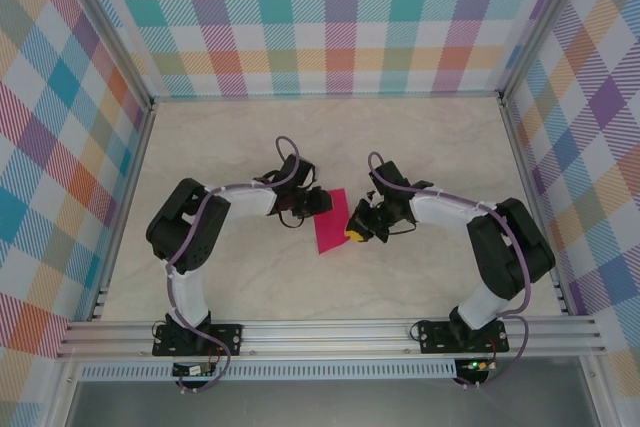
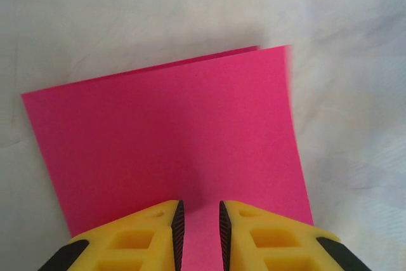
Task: Fold a paper plane with a square sheet of paper (pick it up from the middle)
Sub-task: Third fold the triangle at the center of the table.
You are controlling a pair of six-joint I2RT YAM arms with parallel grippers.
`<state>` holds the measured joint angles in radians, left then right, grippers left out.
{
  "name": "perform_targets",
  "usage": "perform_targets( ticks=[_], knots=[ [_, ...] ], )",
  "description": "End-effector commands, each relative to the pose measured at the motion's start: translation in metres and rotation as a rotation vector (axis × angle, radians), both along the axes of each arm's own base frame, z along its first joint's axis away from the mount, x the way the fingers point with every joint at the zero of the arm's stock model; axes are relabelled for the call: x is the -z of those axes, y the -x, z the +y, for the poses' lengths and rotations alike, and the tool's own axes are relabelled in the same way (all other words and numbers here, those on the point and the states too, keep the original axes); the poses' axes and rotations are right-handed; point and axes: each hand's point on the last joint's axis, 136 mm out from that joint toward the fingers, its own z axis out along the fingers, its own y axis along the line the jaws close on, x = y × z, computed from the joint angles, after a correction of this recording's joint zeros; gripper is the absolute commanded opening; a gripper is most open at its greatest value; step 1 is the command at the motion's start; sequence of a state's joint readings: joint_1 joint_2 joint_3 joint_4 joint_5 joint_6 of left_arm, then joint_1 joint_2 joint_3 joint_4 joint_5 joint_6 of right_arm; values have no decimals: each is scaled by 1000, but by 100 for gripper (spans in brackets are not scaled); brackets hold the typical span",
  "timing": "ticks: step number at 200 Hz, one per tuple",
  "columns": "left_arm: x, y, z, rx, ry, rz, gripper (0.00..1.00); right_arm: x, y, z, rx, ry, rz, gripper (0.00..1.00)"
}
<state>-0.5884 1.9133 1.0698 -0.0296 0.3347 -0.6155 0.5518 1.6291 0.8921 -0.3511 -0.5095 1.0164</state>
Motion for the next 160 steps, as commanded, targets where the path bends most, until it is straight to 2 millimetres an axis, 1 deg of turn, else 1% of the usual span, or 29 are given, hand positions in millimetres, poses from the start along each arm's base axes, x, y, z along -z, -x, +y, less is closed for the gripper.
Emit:
perform_targets(
  ticks=[1, 45, 97, 109, 130, 160],
  knots=[
    [9, 0, 2, -1, -42, 31, 23, 5, 7, 3, -14, -17, 34, 4],
    [20, 5, 8, -25, -69, 63, 23, 11, 16, 6, -16, -40, 67, 16],
    [25, 8, 11, -32, -80, 74, 23, 11, 27, 13, -11, -72, 91, 23],
    [25, 8, 11, -31, -79, 73, 23, 13, 29, 13, -6, -73, 95, 23],
    [26, 9, 12, -32, -83, 76, 23, 13, 32, 9, 12, -65, 94, 20],
    [28, 10, 13, -33, -86, 81, 22, 7, 30, 5, 30, -49, 66, 11]
  ],
)
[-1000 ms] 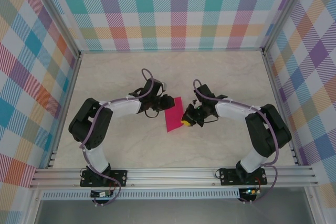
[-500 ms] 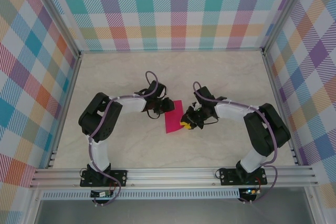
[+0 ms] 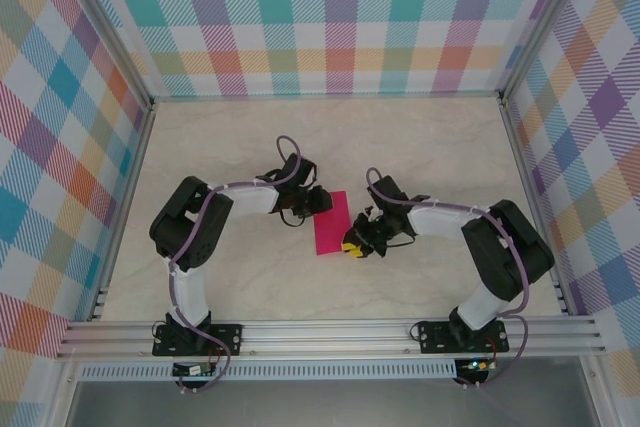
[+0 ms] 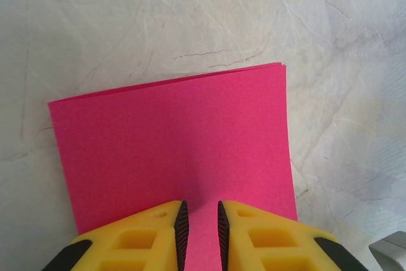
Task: Fold a paper plane with a square sheet of paper (pick it up from the middle)
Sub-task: Third fold the triangle at the center of the table.
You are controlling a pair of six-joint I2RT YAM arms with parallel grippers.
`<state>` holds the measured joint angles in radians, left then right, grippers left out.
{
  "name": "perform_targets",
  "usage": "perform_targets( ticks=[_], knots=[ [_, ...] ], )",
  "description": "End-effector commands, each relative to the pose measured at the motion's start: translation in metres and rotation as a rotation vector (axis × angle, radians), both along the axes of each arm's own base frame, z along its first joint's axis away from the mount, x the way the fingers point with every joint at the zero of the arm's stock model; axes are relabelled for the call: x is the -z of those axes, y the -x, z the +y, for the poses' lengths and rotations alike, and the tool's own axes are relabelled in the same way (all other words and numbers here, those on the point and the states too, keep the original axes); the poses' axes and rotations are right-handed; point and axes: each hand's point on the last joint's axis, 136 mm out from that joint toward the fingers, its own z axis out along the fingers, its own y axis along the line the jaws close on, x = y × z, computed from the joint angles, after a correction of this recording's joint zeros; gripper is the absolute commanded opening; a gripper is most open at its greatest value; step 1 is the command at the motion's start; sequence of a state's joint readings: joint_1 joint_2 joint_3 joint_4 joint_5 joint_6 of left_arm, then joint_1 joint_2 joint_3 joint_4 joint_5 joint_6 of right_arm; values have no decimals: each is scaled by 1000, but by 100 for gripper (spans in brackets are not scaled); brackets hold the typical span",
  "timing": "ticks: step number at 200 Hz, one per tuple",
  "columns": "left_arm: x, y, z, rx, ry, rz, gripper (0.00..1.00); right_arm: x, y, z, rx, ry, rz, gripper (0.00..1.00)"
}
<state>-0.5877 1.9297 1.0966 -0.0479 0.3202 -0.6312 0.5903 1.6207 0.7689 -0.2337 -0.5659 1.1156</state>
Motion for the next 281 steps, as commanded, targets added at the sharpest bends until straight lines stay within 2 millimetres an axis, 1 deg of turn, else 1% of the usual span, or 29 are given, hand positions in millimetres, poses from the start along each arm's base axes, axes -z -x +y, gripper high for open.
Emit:
perform_targets(
  ticks=[1, 21, 49, 93, 114, 143, 164, 181, 191, 205, 217, 227, 241, 258, 281],
  knots=[
    [27, 15, 13, -12, -75, 73, 22, -12, -1, 0, 18, -8, -26, 11],
    [29, 16, 13, -10, -75, 77, 22, -16, -7, 3, 14, -10, -49, 5],
    [29, 17, 13, -6, -76, 79, 22, -18, -18, 8, -9, -4, -79, 2],
    [30, 18, 14, -1, -83, 85, 22, -22, -24, 11, -32, -8, -123, 2],
    [32, 20, 14, 0, -80, 91, 22, -25, -31, 19, -69, -30, -142, 2],
    [32, 21, 14, 1, -83, 95, 22, -21, -41, 27, -88, -30, -149, 1],
    [27, 21, 11, 8, -66, 94, 22, -14, -45, 30, -91, -32, -142, 1],
    [12, 17, 4, 24, -27, 71, 22, -12, -49, 33, -96, -31, -150, 1],
    [-3, 14, -2, 40, 9, 42, 23, -11, -52, 33, -101, -27, -162, 2],
    [-31, 6, -11, 54, 69, -18, 23, -10, -54, 35, -119, -23, -176, 2],
    [-51, 1, -14, 53, 99, -69, 24, -9, -55, 36, -135, -25, -183, 2],
    [-60, -4, -11, 32, 90, -98, 24, -7, -56, 37, -148, -26, -187, 2],
    [-59, -9, -1, -8, 48, -112, 24, -4, -56, 37, -159, -25, -186, 1],
    [-41, -10, 11, -44, -12, -81, 23, -1, -57, 39, -171, -30, -192, 1],
    [-23, -11, 12, -46, -36, -42, 21, -3, -60, 42, -196, -40, -212, 1]
  ],
)
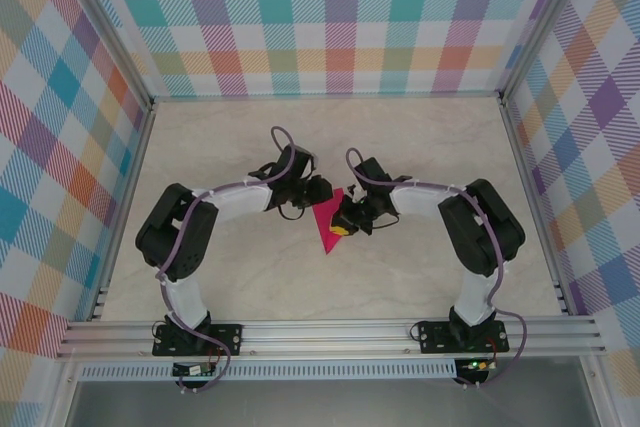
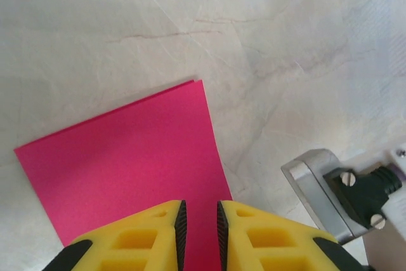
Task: Fold a paper plane with a square sheet of paper (pick it up from the middle)
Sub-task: Third fold the triangle at the center of the table.
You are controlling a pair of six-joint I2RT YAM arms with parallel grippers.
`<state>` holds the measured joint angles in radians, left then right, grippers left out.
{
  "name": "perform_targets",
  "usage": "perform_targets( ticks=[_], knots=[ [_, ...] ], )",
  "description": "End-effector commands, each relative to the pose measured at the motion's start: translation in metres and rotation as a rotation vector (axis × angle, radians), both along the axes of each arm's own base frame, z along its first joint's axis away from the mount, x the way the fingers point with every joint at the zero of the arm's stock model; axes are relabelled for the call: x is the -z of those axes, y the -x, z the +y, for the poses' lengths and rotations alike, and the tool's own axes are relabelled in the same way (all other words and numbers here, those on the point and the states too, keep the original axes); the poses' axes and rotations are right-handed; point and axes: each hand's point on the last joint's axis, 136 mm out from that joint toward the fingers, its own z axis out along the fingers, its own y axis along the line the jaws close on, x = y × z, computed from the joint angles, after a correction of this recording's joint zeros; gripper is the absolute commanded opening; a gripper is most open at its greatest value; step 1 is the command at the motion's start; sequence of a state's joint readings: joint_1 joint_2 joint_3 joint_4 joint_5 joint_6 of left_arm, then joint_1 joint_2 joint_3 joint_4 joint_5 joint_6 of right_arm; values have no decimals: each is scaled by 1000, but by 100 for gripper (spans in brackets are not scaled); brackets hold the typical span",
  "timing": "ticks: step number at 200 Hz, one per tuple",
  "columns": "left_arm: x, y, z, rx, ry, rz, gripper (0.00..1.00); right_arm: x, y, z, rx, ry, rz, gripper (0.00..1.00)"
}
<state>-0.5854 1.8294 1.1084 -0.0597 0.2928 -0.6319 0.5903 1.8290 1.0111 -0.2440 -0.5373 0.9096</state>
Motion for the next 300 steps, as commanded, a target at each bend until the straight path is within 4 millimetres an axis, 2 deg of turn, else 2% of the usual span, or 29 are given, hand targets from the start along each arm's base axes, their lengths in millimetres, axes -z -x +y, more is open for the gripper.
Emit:
perform_targets(
  ticks=[1, 53, 81, 150, 300],
  knots=[
    [24, 0, 12, -28, -72, 56, 21, -5, -4, 10, -61, -30, -35, 1],
    [50, 4, 15, -22, -135, 132, 19, 1, -6, 13, -107, -25, -38, 1],
    [56, 9, 17, -16, -144, 154, 19, 1, -6, 16, -131, -32, -35, 2],
    [53, 12, 17, -4, -135, 155, 18, 4, 10, 24, -218, -59, -12, 2],
    [58, 16, 16, 2, -136, 167, 18, 15, 2, 24, -166, -34, -7, 1]
  ],
)
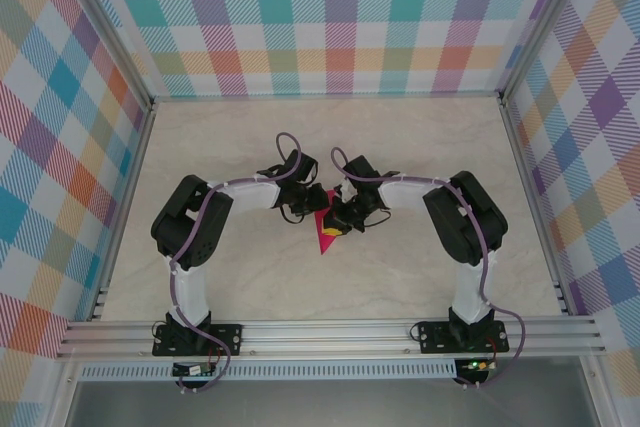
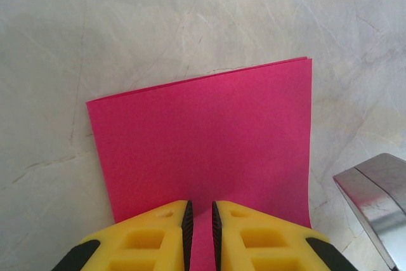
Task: Fold a paper plane with a square sheet of paper (pick it up from the middle)
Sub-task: Third fold the triangle at the center of the table.
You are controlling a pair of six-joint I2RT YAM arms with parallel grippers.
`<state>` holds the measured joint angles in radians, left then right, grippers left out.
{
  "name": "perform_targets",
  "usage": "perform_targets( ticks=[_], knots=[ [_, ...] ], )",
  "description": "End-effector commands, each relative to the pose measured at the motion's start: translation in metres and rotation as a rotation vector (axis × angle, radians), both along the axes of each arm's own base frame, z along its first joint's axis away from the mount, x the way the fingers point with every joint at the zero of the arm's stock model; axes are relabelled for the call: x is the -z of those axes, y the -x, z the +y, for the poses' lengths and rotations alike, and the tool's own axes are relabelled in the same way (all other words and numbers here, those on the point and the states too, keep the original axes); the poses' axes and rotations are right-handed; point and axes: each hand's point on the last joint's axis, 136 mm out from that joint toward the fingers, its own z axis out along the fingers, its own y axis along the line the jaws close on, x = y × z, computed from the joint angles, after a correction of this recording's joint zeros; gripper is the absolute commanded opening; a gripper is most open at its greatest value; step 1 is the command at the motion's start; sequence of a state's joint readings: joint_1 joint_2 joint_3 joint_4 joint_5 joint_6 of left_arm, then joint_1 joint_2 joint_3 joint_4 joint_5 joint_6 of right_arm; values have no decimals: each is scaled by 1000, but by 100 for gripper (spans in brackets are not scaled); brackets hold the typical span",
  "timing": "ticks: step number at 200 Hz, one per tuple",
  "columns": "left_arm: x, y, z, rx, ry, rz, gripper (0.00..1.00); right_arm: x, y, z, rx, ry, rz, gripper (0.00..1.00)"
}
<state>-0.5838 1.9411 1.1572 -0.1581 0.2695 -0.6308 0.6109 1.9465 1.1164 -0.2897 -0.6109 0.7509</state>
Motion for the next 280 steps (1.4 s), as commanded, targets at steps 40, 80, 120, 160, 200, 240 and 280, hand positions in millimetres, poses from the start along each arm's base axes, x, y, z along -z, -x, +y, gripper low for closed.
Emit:
perform_targets(
  ticks=[40, 80, 120, 160, 200, 240, 280],
  knots=[
    [12, 11, 7, 16, -29, 46, 19, 8, 0, 2, 3, 17, 15, 1],
    [11, 11, 6, 18, -28, 44, 19, 8, -3, 2, 13, 20, 9, 1],
    [14, 12, 7, 17, -31, 50, 18, 4, -5, 7, 5, -10, -3, 1],
    [14, 12, 7, 16, -31, 50, 19, 6, -4, 7, -4, -7, 0, 1],
    [15, 13, 7, 16, -31, 51, 19, 8, -4, 8, -16, -10, 1, 1],
    [15, 14, 8, 17, -32, 52, 18, 5, -6, 10, -22, -24, -13, 1],
    [16, 14, 9, 17, -33, 56, 18, 4, -7, 11, -26, -28, -20, 1]
  ],
)
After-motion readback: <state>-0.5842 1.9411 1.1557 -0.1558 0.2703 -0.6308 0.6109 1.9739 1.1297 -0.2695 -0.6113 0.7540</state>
